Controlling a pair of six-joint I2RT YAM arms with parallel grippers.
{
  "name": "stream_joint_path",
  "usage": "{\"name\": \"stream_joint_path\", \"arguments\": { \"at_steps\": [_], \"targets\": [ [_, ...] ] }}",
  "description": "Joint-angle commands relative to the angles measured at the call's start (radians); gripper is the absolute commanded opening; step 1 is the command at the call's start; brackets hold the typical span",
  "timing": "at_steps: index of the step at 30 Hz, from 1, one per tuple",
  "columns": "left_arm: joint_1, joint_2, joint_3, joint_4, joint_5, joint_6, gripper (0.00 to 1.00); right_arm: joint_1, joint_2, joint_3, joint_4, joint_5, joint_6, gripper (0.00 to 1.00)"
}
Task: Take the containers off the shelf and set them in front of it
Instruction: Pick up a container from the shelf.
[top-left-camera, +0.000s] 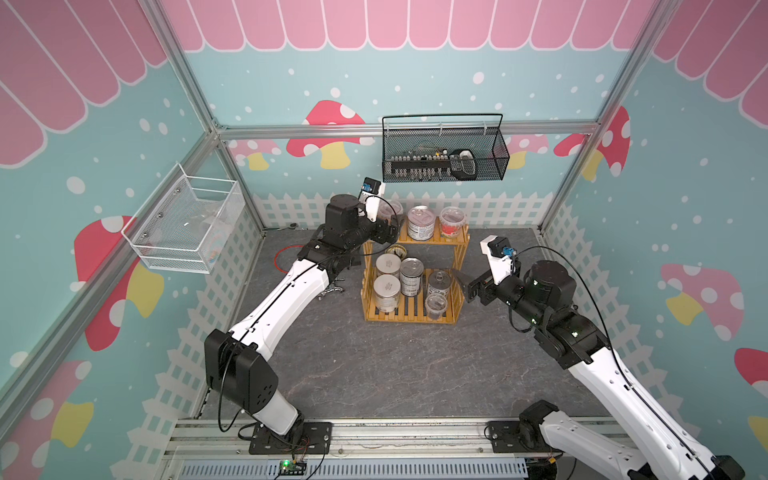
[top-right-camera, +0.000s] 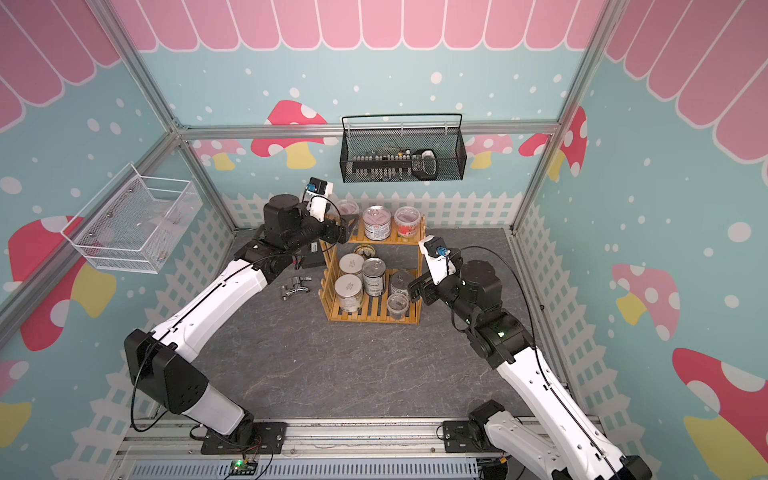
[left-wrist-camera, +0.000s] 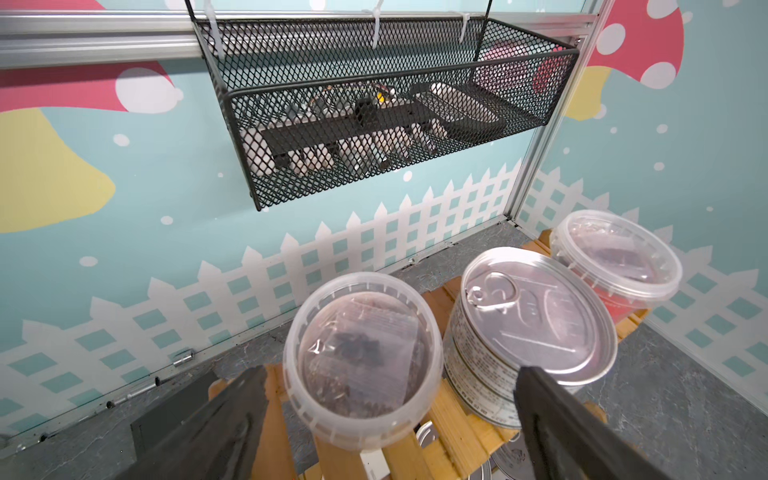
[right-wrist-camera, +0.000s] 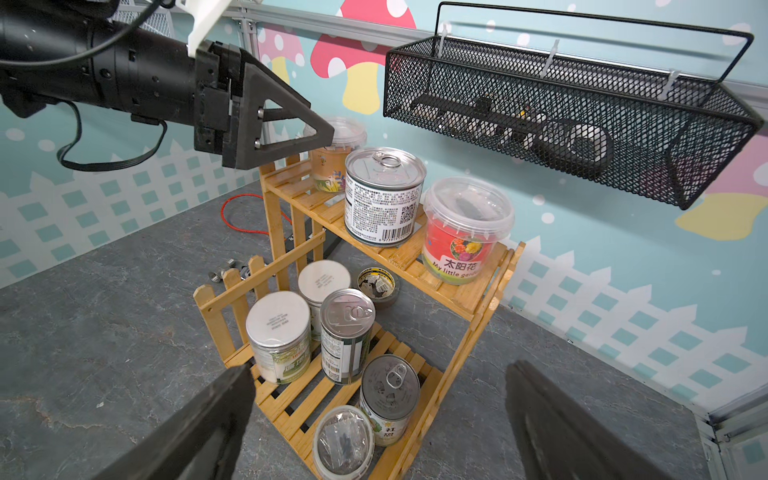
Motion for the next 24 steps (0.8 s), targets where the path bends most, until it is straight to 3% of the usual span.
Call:
{"name": "stream_joint_path", "arguments": {
  "at_steps": [1, 7, 13, 24],
  "targets": [
    [0.011, 0.027, 0.034, -0.004, 0.024, 0.017, 0.96, -0.008, 0.000, 0.025, 0.017, -0.015, -0.003, 0.99],
    [0.011, 0.059, 0.061, -0.021, 0.081, 0.018, 0.96, -0.013, 0.011, 0.028, 0.024, -0.027, -0.002, 0.99],
    [0.012, 0.091, 0.090, -0.036, 0.057, 0.021, 0.94, -0.017, 0.022, 0.024, 0.033, -0.040, 0.003, 0.99],
    [0.040, 0.129, 0.127, -0.035, 0.063, 0.024, 0.74, -0.023, 0.033, 0.024, 0.043, -0.048, 0.001, 0.99]
  ]
}}
